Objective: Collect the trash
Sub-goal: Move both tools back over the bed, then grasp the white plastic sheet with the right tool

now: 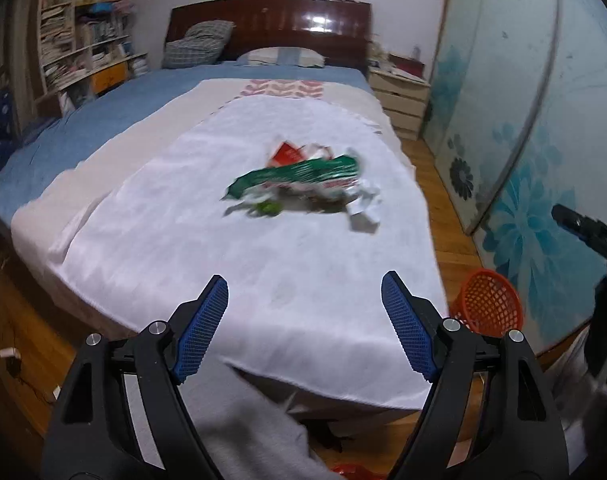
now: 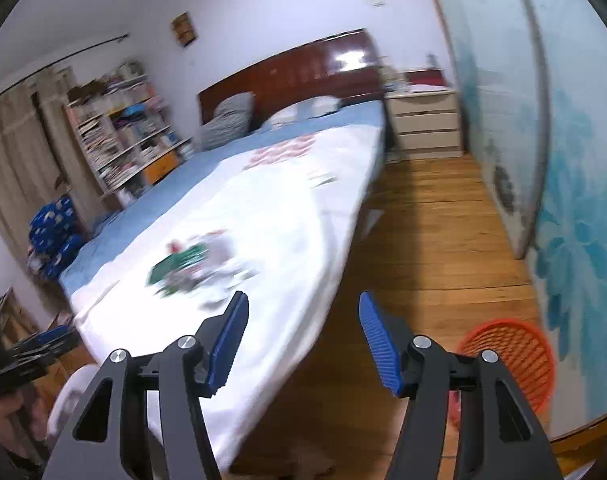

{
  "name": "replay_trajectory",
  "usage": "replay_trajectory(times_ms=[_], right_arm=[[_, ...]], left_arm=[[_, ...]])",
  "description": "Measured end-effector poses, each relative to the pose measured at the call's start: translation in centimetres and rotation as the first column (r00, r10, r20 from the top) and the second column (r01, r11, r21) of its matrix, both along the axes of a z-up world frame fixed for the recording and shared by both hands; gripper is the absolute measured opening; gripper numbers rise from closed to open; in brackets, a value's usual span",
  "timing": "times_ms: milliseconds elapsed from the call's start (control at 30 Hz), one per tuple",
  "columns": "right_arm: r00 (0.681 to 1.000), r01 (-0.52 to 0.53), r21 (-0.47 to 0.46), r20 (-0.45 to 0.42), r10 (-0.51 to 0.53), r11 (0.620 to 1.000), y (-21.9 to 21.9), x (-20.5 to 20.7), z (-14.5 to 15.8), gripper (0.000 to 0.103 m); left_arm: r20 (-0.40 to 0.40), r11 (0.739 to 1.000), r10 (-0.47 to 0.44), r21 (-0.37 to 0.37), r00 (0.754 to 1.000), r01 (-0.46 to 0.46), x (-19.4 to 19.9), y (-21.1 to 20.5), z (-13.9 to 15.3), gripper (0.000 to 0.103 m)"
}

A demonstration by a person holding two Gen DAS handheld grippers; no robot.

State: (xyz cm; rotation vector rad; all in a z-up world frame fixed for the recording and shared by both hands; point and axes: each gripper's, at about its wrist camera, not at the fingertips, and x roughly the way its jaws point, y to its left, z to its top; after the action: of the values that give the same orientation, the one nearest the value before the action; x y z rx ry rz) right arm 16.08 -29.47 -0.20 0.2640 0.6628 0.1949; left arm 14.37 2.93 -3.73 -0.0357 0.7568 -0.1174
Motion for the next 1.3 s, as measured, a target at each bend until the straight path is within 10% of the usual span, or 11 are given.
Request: replay_trajectory(times_ms=[333, 833, 1100, 1300], right_arm=[[0.983, -0.122, -0.001, -0.141, 0.121, 0.993, 10.9, 0.0, -4.3, 0.066], [0.946, -0.090, 0.015, -0.311, 0.090, 0.996, 15.7, 20.6, -10.0, 0.075], [0.932, -0.110, 0.022, -0.344, 0.111, 0.994, 15.8, 22.0, -11.6, 0.024], [0.939, -0.188, 0.005, -0.292, 0.182, 0.982, 15.0, 18.4, -9.5, 0.020]], left_arm=[[0.005, 0.997, 0.011, -0.082, 1.000, -0.011, -0.6, 2.2, -1.8, 0.079], [-0.025, 0.985, 0.048, -0.165, 0.999, -0.051, -0.5, 4.1, -3.1, 0.079], [-0.047, 0.981, 0.053, -0.183, 0.997, -0.061, -0.1, 4.6, -3.5, 0.079], [-0.032, 0.968, 0.063, -0.240, 0.997, -0.069, 1.5, 5.6, -3.1, 0.079]])
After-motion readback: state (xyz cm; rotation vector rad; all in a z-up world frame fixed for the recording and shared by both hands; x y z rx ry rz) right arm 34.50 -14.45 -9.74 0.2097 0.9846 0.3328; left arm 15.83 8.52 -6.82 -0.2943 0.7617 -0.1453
